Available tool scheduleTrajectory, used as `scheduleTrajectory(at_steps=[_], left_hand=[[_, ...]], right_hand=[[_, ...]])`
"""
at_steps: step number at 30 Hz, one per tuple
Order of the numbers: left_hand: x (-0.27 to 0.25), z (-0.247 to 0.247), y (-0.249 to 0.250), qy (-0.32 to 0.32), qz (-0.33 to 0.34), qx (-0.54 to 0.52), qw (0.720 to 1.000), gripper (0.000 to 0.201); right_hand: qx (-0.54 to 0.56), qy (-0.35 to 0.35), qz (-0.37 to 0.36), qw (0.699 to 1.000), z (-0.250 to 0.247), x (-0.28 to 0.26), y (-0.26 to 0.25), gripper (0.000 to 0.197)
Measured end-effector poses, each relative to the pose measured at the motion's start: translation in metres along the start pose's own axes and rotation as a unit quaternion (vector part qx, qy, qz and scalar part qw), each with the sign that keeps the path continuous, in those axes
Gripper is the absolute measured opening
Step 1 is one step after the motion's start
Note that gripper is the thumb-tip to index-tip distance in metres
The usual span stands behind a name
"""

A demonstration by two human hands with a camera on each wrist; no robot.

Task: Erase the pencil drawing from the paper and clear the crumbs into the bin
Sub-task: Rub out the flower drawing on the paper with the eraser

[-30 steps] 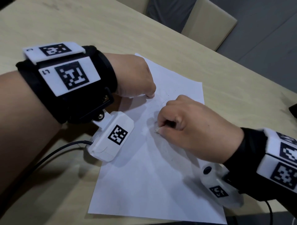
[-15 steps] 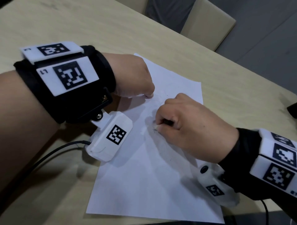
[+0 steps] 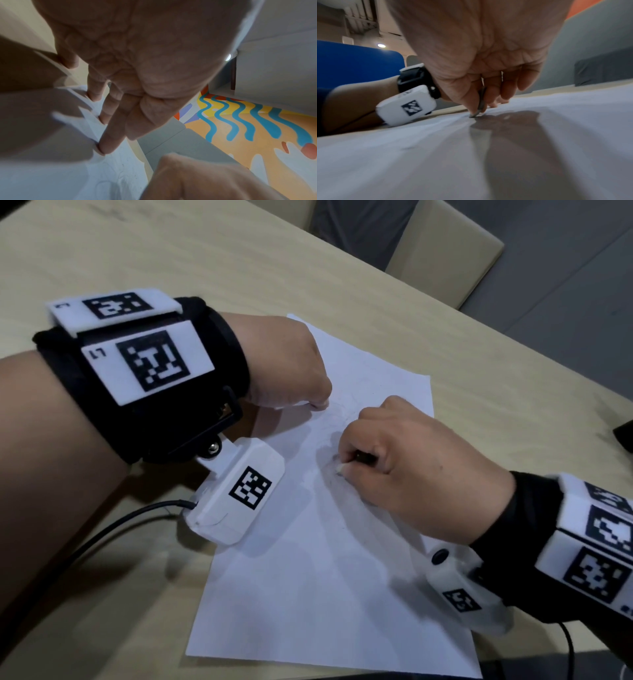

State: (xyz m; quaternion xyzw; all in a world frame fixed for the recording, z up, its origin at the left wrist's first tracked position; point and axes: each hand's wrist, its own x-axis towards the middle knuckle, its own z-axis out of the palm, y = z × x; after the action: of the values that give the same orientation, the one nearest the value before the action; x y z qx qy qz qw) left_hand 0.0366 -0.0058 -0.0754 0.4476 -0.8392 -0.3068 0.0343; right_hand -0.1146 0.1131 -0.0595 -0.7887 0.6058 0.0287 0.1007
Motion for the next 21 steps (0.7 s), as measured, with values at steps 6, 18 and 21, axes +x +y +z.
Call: scheduleTrajectory(at_steps=[6,18,21], left_hand=[[0.000,-0.001,0.000,0.003,0.000,0.007,1.000,0.030],[0.001,-0.001,0.000,-0.008,0.003,-0.006,1.000,0.020],[0.002,0.000,-0.001,-0.011,-0.001,-0.006,1.000,0.022]], right_hand=[[-0.024,0.012,0.017,1.000,-0.002,0.006,0.008,0.007],[-0.019,0.024,-0.016,0.999,-0.001,0.020,-0.004,0.013],[-0.033,0.018,-0.030,0.999,-0.002,0.023,-0.004,0.015]])
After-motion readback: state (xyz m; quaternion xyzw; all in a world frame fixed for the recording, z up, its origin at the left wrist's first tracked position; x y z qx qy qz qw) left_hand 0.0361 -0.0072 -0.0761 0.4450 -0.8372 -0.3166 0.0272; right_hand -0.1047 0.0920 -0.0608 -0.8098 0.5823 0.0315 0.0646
